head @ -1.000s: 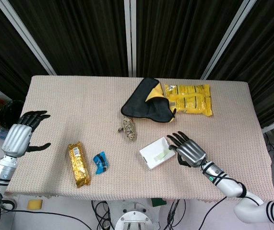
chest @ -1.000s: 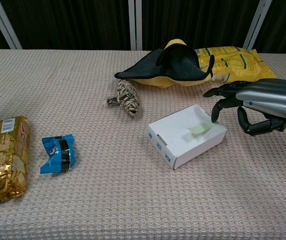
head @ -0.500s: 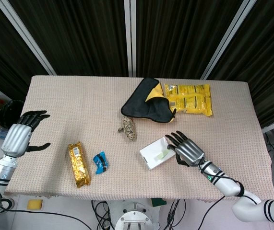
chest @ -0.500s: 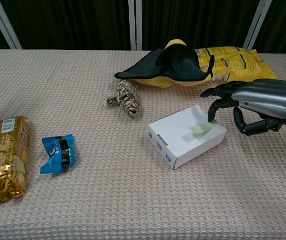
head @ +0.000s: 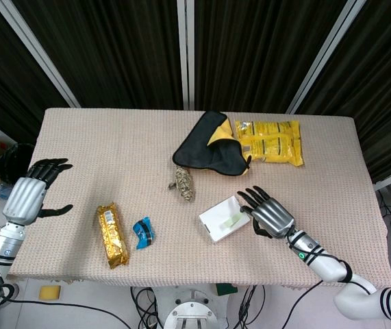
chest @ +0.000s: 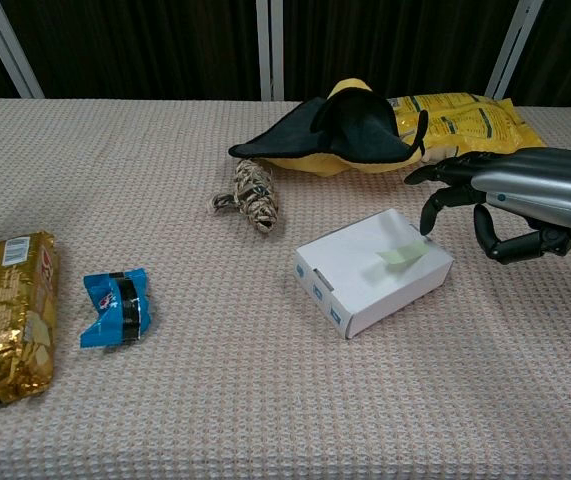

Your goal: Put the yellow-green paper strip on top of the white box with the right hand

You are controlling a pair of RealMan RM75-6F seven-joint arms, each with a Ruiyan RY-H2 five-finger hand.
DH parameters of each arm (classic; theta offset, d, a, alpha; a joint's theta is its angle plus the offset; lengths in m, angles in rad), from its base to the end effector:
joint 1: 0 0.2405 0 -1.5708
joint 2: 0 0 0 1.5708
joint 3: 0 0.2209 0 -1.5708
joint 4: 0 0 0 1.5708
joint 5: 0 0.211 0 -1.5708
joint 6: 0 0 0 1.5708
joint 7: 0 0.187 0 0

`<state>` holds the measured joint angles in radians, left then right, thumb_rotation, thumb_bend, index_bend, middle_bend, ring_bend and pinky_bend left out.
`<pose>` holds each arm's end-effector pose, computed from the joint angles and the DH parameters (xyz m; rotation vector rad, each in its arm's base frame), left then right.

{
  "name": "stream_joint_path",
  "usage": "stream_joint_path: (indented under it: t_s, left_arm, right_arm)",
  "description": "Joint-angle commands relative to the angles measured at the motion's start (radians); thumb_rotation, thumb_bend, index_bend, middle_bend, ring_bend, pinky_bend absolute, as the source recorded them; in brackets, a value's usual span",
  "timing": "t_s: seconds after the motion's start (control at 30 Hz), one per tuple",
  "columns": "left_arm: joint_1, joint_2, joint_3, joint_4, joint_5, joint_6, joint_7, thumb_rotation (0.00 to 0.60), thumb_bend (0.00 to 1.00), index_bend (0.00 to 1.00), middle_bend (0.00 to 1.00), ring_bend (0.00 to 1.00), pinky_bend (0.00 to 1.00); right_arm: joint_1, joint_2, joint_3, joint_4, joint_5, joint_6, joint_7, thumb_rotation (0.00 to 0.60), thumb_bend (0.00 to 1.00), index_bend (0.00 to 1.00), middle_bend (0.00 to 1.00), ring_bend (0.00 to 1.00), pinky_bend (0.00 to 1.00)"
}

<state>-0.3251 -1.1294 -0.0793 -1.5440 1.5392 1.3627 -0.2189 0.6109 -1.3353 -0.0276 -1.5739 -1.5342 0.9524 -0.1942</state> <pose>-0.2302 0.2908 0.1285 -1.5514 -0.9350 -1.1519 -0.1592 -0.2865 -0.0215 2.1815 -0.7784 0.8122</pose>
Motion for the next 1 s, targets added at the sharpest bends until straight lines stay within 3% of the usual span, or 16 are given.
stream_joint_path:
  t_s: [0.03,1.0]
  left_arm:
    - [0.0,0.0,0.0,0.0,-0.001,0.0,0.0,0.6,0.01,0.2,0.15,0.12,0.12]
    - [0.002,0.002,0.001,0.002,0.001,0.004,-0.003,0.6,0.02,0.2,0.15,0.12,0.12]
  right_arm:
    - [0.001,-0.006,-0.001,0.007,0.008,-0.01,-0.002,0.363,1.0,0.32,0.0,0.0,0.0]
    - [-0.019,-0.013,-0.018,0.004,-0.015,0.009,0.01,0.362,1.0,0.32,0.0,0.0,0.0]
